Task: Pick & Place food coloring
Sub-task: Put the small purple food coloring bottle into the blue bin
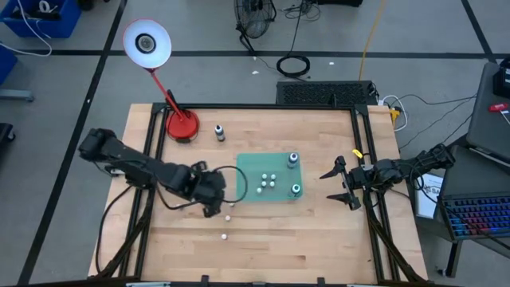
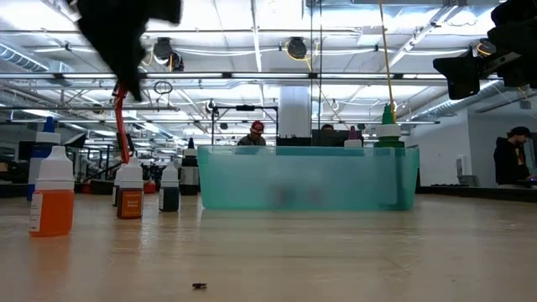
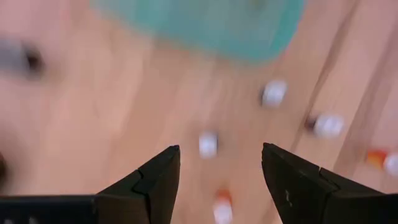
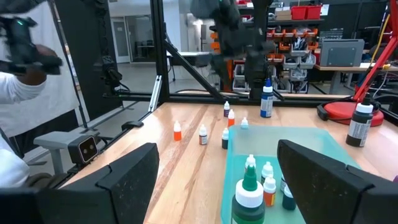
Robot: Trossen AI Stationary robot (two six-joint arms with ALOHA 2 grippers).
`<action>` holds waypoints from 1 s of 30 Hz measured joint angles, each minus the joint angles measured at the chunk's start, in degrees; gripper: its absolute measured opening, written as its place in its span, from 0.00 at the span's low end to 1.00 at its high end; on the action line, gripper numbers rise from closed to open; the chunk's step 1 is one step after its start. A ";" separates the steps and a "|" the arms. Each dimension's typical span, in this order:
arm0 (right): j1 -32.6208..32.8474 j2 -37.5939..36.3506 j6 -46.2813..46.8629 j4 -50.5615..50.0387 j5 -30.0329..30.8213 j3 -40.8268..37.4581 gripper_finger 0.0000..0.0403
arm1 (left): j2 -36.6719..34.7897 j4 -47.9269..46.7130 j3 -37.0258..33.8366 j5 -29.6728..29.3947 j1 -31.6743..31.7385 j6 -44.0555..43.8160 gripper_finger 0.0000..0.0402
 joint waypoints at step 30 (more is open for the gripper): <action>0.00 0.00 0.00 0.01 0.02 -0.02 0.78 | -3.27 -3.05 -20.91 17.34 -12.85 -33.15 0.57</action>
